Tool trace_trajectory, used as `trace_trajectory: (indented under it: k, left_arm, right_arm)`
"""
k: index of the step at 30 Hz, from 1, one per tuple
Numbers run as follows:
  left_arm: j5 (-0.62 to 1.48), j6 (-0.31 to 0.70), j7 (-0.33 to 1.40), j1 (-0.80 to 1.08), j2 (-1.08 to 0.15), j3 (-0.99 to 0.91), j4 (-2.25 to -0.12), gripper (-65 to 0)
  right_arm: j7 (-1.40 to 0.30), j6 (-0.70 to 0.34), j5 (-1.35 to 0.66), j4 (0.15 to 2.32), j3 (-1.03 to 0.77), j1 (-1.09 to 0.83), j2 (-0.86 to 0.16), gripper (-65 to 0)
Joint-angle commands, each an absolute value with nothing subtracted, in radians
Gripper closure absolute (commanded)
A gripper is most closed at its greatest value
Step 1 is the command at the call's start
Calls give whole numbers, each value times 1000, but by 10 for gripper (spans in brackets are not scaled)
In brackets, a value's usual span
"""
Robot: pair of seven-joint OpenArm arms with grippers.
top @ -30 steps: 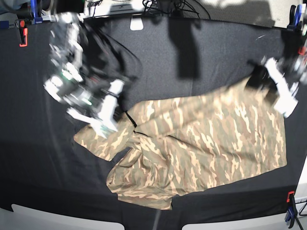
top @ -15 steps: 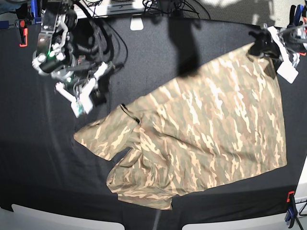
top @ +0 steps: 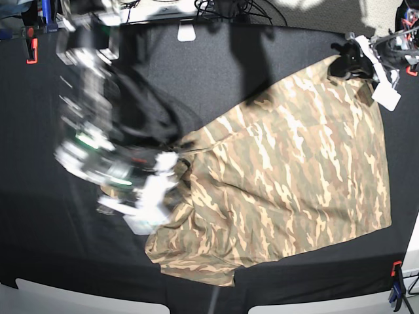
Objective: Layout the t-shirt on the table in an organized manner, then fold the t-shirt properly
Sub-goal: 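Lift the shirt with both grippers, raising the left gripper's end, then carry the shirt edge with both grippers toward the robot and lay it flat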
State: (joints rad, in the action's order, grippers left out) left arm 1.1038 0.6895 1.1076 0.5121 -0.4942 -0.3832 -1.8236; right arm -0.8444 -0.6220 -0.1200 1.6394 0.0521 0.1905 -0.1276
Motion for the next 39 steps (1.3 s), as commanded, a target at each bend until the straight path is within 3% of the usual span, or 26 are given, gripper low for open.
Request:
trace_trajectory:
  k: [1,3,6,13,20,39]
  left_arm:
    - [1127,698,1098,513,-507,-392,-1839,0]
    - [1127,698,1098,513,-507,-392,-1839,0]
    - [1126,698,1098,513,-507,-392,-1839,0]
    - [1126,698,1098,513,-507,-392,-1839,0]
    - [1126,698,1098,513,-507,-392,-1839,0]
    - [1126,698,1079,512,-507,-392,-1839,0]
  right_arm:
    - [-825,-599,-102,1605,66,242,-112,-200]
    - [-865,-549,-79,1511,97,289,-73,-199]
    - [-979,-554,-72,1431,138,336,-14,-199]
    - [-1108,-519,37,1428,227,336,34,-199]
    - [-1116,-421,188,1428,264,332,33,-170]
    - [-1118,-415,254,1462,261,279,20,-171]
